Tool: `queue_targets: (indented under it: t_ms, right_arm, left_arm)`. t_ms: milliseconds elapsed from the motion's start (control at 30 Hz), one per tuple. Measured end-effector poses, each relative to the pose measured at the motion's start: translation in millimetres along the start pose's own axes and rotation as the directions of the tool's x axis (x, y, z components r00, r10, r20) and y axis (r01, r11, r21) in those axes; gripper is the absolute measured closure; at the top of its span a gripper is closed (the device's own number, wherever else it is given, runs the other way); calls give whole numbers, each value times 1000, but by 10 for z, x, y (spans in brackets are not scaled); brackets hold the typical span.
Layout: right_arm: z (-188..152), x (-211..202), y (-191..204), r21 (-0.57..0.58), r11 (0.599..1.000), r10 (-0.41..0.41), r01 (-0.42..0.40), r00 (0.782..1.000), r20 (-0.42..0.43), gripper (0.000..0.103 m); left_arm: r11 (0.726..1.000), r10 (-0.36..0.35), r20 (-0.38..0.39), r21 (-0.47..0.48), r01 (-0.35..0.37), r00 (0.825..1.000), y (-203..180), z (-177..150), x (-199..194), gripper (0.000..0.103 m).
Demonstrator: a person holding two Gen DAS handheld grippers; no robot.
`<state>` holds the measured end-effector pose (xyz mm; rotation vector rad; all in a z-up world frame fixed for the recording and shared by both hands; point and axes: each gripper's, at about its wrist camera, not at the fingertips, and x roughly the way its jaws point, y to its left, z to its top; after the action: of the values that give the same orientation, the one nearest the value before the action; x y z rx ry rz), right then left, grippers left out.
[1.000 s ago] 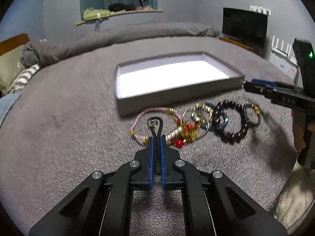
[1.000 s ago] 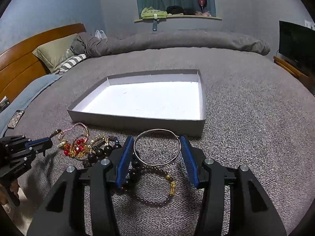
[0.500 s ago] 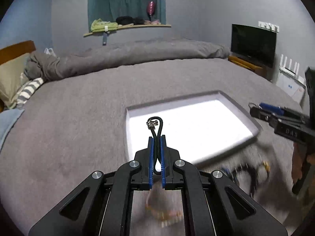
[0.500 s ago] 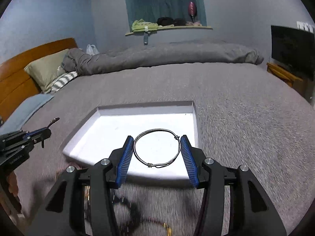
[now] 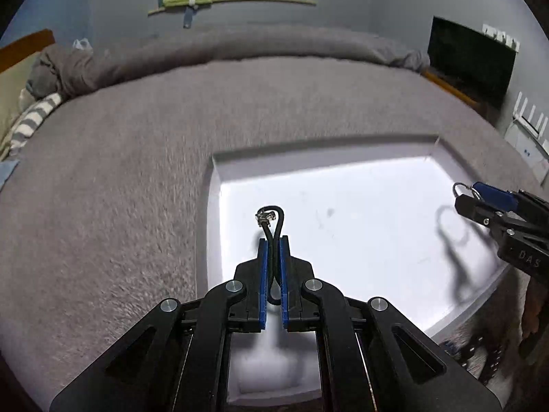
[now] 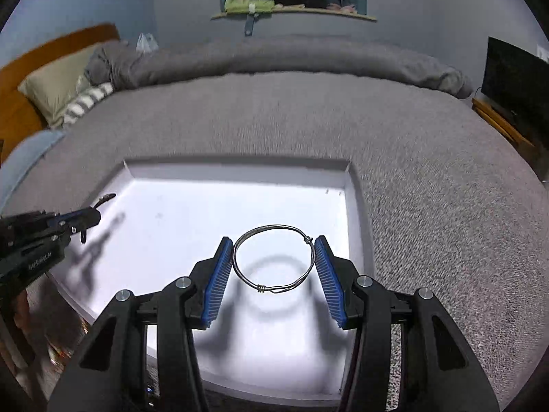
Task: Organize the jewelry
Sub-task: 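Carry the hair tie with the left tool into the tray while the right tool carries and releases the bangle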
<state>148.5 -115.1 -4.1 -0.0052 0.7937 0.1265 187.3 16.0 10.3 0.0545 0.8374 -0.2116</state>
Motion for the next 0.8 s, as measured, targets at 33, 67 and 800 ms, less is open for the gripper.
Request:
queue_targets:
  t_ms: [33,67,800]
  right_arm:
    - [-17,29,-7,2,1000,2,-2,1000,-14,54]
    - [-37,64,-15,2,1000,4,-4,1000,-30,54]
    - [-115,114,132,-123,991,-59,48,995,-83,54]
  left_arm:
    - [1000,-1,-13,-2,1,1000,14,-15,36,97]
    - [1000,3,-19,-2,-3,1000,20,-28,55,97]
    - [997,56,-53,49,-53,997,-53,-100,123,83]
